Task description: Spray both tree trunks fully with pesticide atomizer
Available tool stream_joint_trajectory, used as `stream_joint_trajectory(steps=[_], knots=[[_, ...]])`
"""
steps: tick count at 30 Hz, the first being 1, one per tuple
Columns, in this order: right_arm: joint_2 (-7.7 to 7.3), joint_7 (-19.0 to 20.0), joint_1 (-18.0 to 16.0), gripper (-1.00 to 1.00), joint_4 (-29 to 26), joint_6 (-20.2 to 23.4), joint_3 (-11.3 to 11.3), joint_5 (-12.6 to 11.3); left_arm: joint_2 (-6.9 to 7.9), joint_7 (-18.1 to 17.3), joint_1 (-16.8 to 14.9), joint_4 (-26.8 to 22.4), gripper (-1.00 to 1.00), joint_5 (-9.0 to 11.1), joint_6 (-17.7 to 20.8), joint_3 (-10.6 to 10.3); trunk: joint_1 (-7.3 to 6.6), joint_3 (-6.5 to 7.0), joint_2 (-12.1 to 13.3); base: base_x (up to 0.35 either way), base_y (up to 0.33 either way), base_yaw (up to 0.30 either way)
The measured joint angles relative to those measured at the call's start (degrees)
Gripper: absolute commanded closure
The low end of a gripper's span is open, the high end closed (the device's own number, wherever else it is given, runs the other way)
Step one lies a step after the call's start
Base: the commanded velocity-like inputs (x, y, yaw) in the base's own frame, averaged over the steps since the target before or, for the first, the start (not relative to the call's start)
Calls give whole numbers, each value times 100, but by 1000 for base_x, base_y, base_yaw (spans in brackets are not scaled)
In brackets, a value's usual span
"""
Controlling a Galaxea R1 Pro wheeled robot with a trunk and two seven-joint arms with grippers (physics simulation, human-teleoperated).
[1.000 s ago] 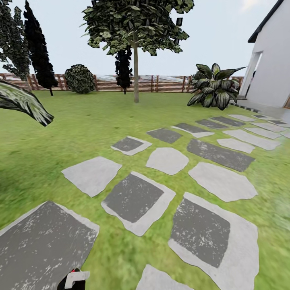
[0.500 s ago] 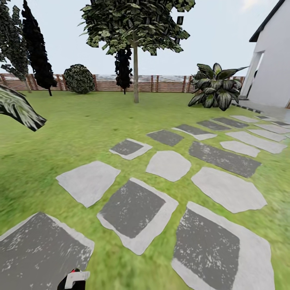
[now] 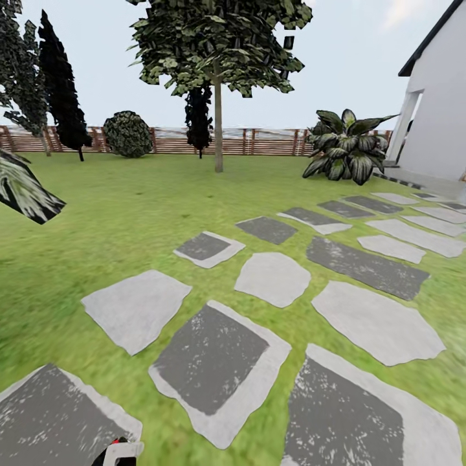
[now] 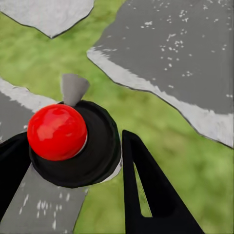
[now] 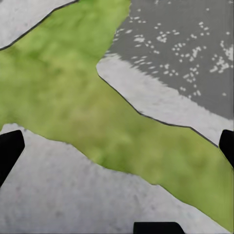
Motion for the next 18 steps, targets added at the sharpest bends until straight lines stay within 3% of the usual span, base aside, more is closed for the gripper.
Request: stream_joint_trajectory(steps=[18], knots=[[1,0,0,-100,0,0,0,0,29,0,17,27,100,-22,1,32,0,0,0,340,0,0]])
